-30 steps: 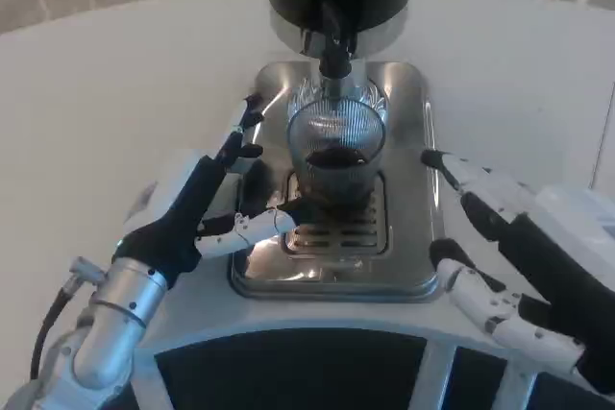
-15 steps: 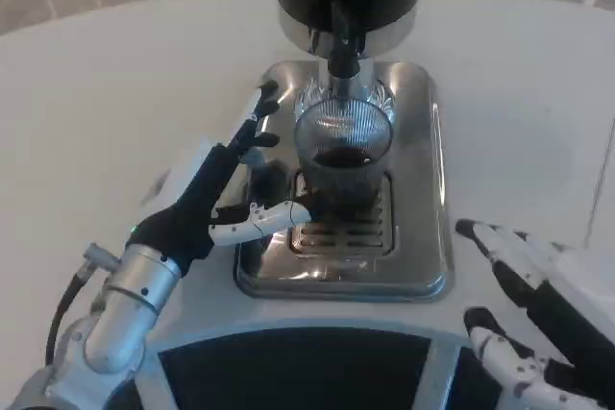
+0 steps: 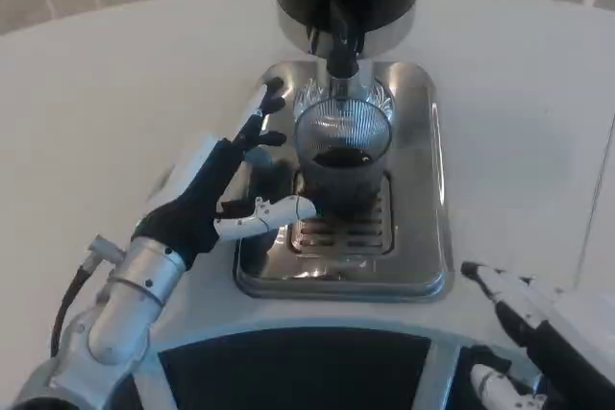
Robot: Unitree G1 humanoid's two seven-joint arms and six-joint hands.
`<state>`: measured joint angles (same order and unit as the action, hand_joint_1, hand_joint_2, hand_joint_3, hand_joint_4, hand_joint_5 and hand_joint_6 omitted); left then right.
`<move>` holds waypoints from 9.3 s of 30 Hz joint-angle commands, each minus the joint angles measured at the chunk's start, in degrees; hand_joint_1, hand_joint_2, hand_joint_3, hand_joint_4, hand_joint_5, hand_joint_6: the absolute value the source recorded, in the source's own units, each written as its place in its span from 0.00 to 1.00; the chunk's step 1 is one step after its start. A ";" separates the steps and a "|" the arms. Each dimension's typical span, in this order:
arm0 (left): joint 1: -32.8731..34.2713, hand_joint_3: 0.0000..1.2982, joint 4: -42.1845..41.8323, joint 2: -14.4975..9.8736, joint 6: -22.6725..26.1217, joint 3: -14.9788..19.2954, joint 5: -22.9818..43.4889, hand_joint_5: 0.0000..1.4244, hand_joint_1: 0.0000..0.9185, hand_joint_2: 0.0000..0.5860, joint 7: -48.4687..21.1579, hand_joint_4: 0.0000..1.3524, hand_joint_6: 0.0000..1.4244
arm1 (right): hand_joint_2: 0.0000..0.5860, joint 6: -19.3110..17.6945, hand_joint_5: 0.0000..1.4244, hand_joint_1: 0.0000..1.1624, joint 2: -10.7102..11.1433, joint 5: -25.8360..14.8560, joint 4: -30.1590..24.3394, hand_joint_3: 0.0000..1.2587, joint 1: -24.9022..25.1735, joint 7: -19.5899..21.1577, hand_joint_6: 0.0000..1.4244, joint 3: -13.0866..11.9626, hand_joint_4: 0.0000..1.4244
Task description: Grasp the cup under the faucet to collect the drink, then remove the cup.
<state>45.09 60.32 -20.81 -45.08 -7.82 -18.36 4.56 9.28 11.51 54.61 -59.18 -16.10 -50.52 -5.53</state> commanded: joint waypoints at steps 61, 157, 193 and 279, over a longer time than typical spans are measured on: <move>5.88 0.10 6.22 0.93 -3.57 0.82 0.99 0.15 0.41 0.09 -2.65 0.10 0.12 | 0.98 6.67 0.00 0.00 -4.13 5.21 -0.63 0.00 0.74 -2.40 0.00 6.37 0.00; 5.52 0.65 8.21 2.11 -3.74 -4.00 -9.03 0.86 0.56 0.10 22.06 0.66 1.00 | 0.94 8.55 0.00 0.23 -6.57 15.55 0.96 0.03 3.00 -4.31 0.00 8.98 0.00; 1.24 0.75 4.47 -6.32 -7.74 -3.27 -10.49 0.94 0.63 0.04 24.30 0.78 1.00 | 0.93 7.00 0.00 0.21 -5.89 12.56 0.83 0.02 5.32 -1.38 0.00 6.28 0.00; -32.24 0.75 -36.30 -9.45 -8.51 14.48 5.82 0.96 0.65 0.00 -1.19 0.81 1.00 | 0.93 -2.10 0.00 0.15 -4.64 15.81 0.25 0.00 8.66 -3.59 0.00 19.20 0.00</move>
<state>13.59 25.70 -30.64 -53.37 5.89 -14.15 3.76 8.21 7.34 70.13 -58.22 -6.45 -53.51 13.20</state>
